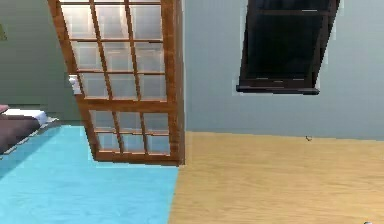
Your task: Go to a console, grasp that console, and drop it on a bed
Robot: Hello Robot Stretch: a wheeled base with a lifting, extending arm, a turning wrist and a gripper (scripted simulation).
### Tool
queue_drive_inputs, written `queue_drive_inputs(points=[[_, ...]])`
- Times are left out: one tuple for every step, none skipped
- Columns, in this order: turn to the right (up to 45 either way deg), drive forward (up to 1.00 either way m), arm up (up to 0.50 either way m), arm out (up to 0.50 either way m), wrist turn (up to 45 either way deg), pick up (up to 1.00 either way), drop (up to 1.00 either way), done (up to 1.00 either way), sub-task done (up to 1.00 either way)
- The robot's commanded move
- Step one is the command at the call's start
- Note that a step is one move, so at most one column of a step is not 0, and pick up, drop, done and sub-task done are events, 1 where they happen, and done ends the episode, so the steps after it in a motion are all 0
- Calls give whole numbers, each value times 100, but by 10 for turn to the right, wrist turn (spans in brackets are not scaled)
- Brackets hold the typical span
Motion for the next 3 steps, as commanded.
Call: queue_drive_inputs(points=[[-450, 0, 0, 0, 0, 0, 0, 0, 0], [0, 100, 0, 0, 0, 0, 0, 0, 0], [0, 20, 0, 0, 0, 0, 0, 0, 0]])
